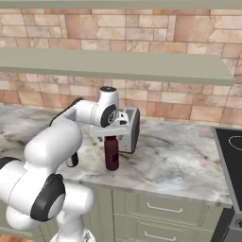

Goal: There is a wine glass and glass cup on the dining counter. Place the wine bottle next to the wine glass and the juice bottle next to the glass cup.

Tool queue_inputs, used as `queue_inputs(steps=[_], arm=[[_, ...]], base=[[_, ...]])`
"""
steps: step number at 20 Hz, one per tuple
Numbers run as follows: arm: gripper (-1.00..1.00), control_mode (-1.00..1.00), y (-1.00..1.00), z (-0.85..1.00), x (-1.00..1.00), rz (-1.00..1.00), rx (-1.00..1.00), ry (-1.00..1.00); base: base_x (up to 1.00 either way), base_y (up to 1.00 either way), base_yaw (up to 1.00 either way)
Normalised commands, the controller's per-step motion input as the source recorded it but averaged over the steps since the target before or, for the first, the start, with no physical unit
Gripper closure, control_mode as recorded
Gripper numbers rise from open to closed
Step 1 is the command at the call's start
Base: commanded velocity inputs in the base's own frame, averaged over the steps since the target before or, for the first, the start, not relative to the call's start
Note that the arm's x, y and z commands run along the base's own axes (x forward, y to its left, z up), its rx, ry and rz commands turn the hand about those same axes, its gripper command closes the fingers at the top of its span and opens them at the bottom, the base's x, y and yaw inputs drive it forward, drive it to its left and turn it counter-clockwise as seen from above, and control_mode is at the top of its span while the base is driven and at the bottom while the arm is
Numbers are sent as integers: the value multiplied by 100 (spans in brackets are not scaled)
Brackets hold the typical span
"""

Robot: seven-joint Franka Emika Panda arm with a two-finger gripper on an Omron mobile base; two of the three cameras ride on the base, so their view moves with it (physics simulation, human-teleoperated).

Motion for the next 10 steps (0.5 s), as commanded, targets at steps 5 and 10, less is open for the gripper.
queue_inputs(steps=[5, 10], arm=[[100, -100, 2, -6, -1, 0, 0, 0], [100, -100, -2, 5, -17, 0, 0, 0]], base=[[0, 0, 0], [0, 0, 0]])
